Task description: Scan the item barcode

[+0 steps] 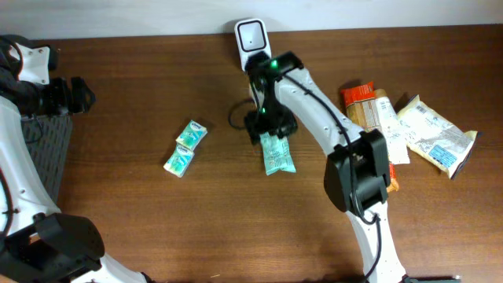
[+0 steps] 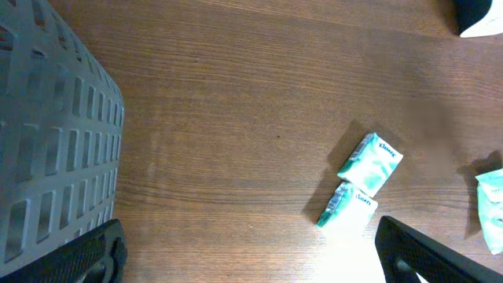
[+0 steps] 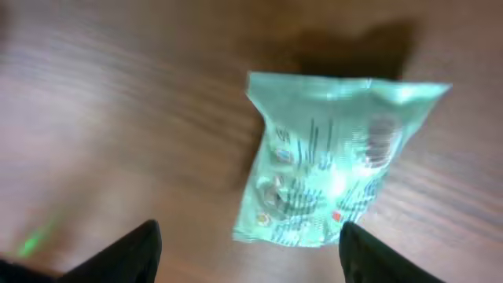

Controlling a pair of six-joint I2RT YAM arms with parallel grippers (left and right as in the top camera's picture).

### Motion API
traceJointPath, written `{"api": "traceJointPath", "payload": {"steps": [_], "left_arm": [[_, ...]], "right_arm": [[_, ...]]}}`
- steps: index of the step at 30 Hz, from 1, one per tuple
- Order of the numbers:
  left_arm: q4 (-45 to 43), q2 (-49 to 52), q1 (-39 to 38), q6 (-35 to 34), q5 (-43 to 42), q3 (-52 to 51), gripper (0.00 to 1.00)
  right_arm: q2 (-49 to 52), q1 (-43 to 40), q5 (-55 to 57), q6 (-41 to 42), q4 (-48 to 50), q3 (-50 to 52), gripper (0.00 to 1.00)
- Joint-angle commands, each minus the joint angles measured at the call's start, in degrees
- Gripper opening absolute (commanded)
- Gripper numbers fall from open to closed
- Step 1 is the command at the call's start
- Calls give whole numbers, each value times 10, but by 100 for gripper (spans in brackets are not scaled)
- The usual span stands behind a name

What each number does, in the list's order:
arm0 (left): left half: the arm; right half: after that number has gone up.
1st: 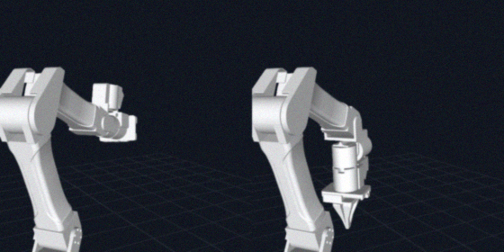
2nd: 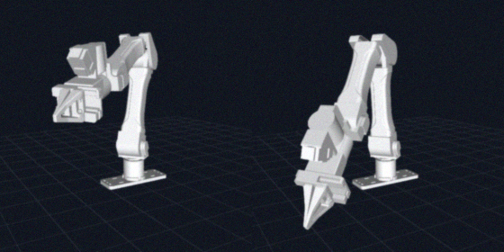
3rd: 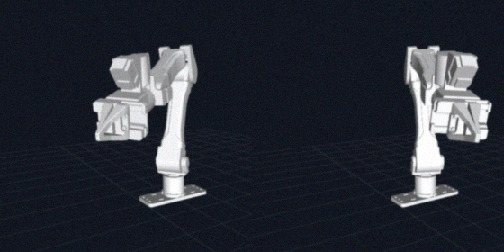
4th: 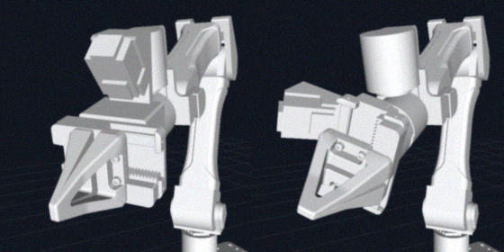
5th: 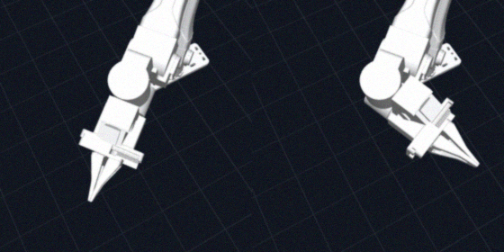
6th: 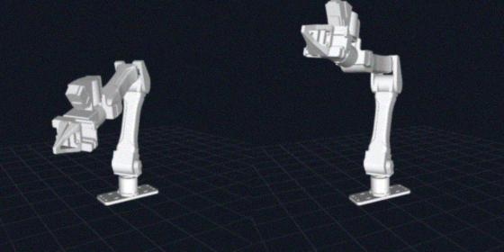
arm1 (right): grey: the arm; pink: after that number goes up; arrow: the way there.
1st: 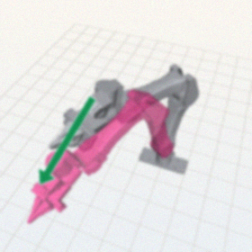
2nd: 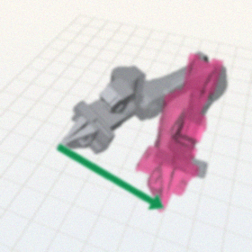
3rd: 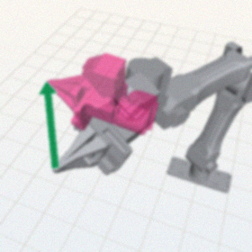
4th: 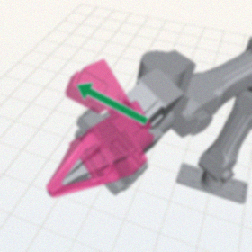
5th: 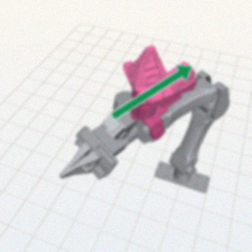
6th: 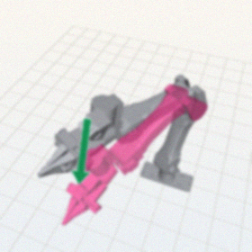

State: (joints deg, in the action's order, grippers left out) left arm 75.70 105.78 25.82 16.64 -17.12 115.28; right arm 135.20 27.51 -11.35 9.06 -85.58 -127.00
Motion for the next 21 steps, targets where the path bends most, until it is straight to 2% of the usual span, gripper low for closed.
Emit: {"api": "traceJointPath", "payload": {"steps": [1,2,5,6,8,11,18,21], "left_arm": [[0,4,1,-6,0,0,99],[0,4,1,-6,0,0,99],[0,4,1,-5,0,0,99],[0,4,1,-6,0,0,99],[0,4,1,-5,0,0,99],[0,4,1,-5,0,0,99],[0,4,1,-6,0,0,99],[0,4,1,-5,0,0,99]], "right_arm": [[-6,-2,33,6,-38,-86,67],[-6,-3,48,27,-45,-93,64],[-3,-10,88,121,-46,-89,34],[-1,-10,102,140,-38,-89,27],[3,-10,106,144,-24,-89,16],[9,-10,106,144,-14,-89,5],[50,-9,106,144,-15,-80,4],[51,-9,106,144,-1,-48,4]]}}
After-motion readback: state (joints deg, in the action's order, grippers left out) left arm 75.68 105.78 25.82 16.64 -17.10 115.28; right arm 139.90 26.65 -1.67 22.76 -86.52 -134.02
